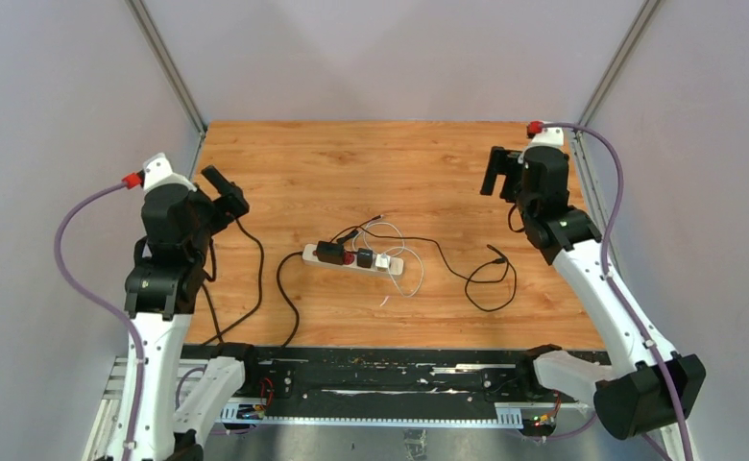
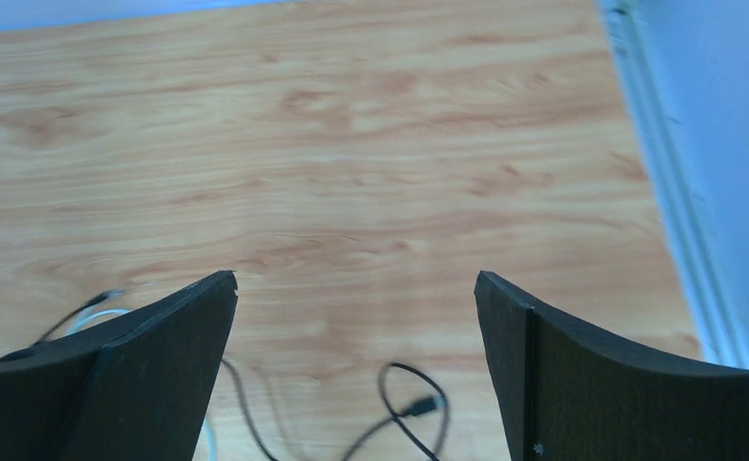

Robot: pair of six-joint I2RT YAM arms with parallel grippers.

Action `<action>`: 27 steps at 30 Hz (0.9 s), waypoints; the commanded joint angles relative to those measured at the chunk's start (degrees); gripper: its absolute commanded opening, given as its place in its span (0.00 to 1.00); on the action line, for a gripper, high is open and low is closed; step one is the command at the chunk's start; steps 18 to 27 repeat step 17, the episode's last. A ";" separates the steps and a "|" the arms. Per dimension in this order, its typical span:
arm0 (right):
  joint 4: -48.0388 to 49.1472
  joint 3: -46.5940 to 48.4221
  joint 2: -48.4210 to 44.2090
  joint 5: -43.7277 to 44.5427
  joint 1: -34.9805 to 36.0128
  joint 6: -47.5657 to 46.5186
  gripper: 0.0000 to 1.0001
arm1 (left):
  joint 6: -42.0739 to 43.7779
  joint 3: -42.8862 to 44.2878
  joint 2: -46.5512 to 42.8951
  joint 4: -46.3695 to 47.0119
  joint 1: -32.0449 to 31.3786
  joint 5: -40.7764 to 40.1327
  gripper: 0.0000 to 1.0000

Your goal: Insert the plug

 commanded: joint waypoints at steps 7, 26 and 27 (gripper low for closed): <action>-7.66 -5.07 -9.45 23.92 -1.65 -0.83 1.00 | 1.35 1.15 -4.87 -7.47 -0.09 -9.98 1.00; -6.69 -6.85 -11.42 21.46 -1.65 -1.97 1.00 | 1.96 0.68 -4.11 -7.46 -0.05 -8.91 1.00; -6.69 -6.85 -11.42 21.46 -1.65 -1.97 1.00 | 1.96 0.68 -4.11 -7.46 -0.05 -8.91 1.00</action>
